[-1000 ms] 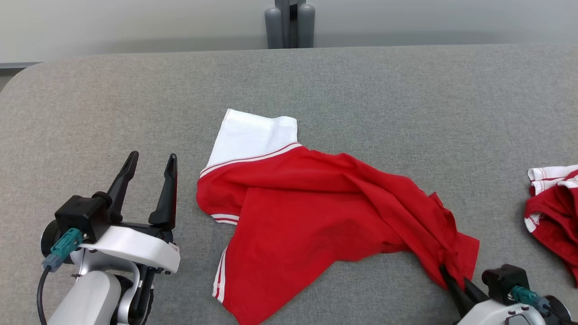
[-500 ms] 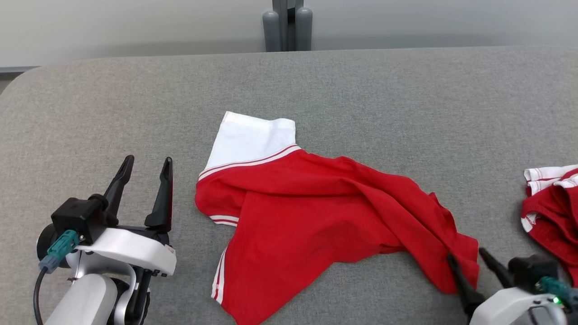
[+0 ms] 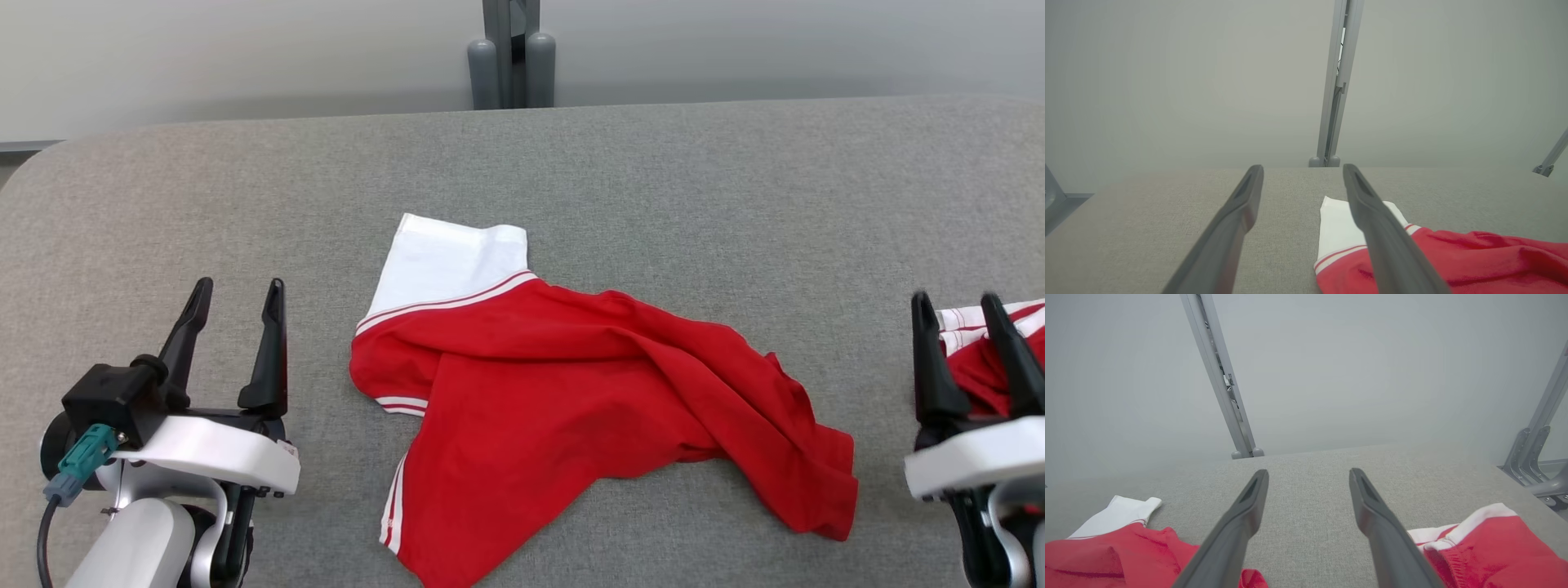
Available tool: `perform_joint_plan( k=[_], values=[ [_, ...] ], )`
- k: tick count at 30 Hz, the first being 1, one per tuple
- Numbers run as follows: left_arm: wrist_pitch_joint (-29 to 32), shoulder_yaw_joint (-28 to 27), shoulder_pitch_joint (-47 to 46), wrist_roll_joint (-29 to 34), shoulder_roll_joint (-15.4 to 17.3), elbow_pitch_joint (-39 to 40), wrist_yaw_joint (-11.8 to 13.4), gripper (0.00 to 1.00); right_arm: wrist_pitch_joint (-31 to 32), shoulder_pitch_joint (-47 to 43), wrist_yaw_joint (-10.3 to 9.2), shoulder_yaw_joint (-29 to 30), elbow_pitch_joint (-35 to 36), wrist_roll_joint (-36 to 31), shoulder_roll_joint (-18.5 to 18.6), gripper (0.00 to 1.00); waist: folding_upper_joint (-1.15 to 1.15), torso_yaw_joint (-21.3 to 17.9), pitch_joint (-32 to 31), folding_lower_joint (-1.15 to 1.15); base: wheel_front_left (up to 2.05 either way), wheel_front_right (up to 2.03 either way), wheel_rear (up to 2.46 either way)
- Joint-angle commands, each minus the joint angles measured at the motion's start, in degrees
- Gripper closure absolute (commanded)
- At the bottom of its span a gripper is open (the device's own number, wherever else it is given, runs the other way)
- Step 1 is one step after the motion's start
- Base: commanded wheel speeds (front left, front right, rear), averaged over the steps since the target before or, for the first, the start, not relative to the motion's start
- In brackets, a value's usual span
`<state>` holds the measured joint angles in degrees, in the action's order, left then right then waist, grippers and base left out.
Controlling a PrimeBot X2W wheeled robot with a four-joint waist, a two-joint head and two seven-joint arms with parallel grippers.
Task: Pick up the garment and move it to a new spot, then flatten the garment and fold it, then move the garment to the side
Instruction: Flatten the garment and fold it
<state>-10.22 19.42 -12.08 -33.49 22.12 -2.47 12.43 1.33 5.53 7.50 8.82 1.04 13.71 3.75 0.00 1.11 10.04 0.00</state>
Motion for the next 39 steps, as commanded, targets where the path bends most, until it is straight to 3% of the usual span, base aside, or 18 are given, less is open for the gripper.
perform_joint_plan(
  k=[1, 7, 13, 26, 39],
  values=[
    [-0.48, -0.38, 0.35, -0.20, 0.36, 0.14, 0.29, 0.00, -1.22, 2.04, -0.02, -0.74, -0.36, -0.50, -0.13, 0.00, 0.00, 0.31, -0.21, 0.00, 0.00, 0.00, 0.00],
    [-1.64, -0.31, 0.39, 0.91, 0.59, 0.17, 0.57, 0.00, -2.68, 4.50, -0.02, -4.61, -1.26, -2.08, -0.46, 0.00, 0.00, 1.76, -1.06, 0.00, 0.00, 0.00, 0.00],
    [-2.10, 1.06, 1.61, 1.44, 0.48, -0.52, -0.16, 0.00, -1.89, 0.45, -0.02, -5.76, -2.02, -2.38, -0.72, 0.00, 0.00, 3.60, -3.43, 0.00, 0.00, 0.00, 0.00],
    [-2.94, 0.78, 3.91, 1.02, 0.84, -2.13, 0.36, 0.00, 0.20, -6.02, -0.02, -6.52, 0.02, -1.11, -0.73, 0.00, 0.00, 3.41, -5.32, 0.00, 0.00, 0.00, 0.00],
    [-3.42, 1.18, 2.88, 0.68, 0.37, -2.85, -0.24, 0.00, 0.87, -6.12, -0.02, -6.41, 1.45, 0.20, -0.73, 0.00, 0.00, 3.36, -4.91, 0.00, 0.00, 0.00, 0.00]
  ],
)
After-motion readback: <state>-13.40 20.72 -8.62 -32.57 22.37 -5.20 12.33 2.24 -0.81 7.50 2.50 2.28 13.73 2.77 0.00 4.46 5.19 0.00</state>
